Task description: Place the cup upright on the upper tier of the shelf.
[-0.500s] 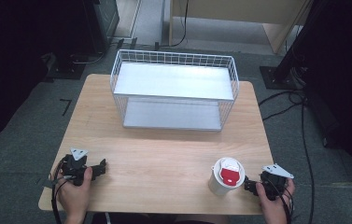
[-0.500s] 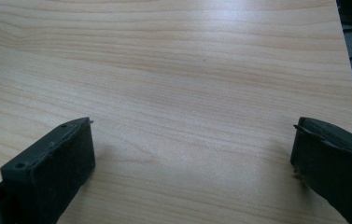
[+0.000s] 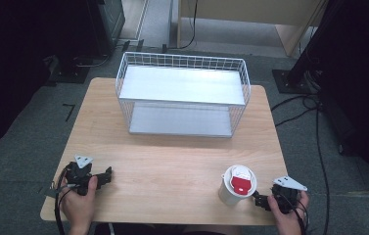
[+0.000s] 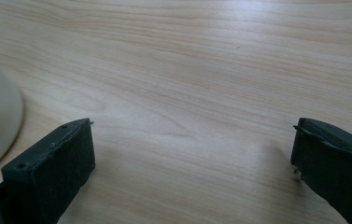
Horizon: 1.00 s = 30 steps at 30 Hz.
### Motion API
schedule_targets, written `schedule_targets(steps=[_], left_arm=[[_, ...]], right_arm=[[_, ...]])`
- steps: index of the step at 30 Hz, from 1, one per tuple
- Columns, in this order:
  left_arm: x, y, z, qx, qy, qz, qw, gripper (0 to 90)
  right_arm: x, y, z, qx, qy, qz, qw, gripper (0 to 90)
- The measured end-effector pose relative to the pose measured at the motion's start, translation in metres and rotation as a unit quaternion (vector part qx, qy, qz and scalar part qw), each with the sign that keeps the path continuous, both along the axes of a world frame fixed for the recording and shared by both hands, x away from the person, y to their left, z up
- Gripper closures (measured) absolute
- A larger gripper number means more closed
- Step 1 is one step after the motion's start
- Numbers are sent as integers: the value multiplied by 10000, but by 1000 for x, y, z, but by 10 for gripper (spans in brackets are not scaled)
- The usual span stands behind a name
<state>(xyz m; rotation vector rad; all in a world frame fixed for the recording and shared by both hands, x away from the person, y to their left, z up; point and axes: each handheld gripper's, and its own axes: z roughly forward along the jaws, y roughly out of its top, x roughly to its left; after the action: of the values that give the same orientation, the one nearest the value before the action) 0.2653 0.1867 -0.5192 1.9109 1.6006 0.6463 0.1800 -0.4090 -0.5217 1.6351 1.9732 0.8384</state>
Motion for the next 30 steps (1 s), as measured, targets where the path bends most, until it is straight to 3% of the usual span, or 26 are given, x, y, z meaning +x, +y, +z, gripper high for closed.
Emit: schedule_targets(steps=[7,13,18,27,28,30], left_arm=[[0,0,0,5,6,-25,10000,0],[0,0,0,5,4,-23,10000,0],[0,0,0,4,5,-24,10000,0],[0,0,0,6,4,-24,10000,0],[0,0,0,5,6,-25,10000,0],[0,0,0,5,6,-25,10000,0]], right_arm=[[-10,11,10,-62,-99,394,9992,0],[-16,18,14,-16,-104,840,9964,2],[-22,27,20,-93,-205,965,9951,23],[-31,31,28,236,-306,1359,9900,33],[-32,36,29,317,-310,1532,9872,26],[-32,40,30,317,-295,1617,9859,21]])
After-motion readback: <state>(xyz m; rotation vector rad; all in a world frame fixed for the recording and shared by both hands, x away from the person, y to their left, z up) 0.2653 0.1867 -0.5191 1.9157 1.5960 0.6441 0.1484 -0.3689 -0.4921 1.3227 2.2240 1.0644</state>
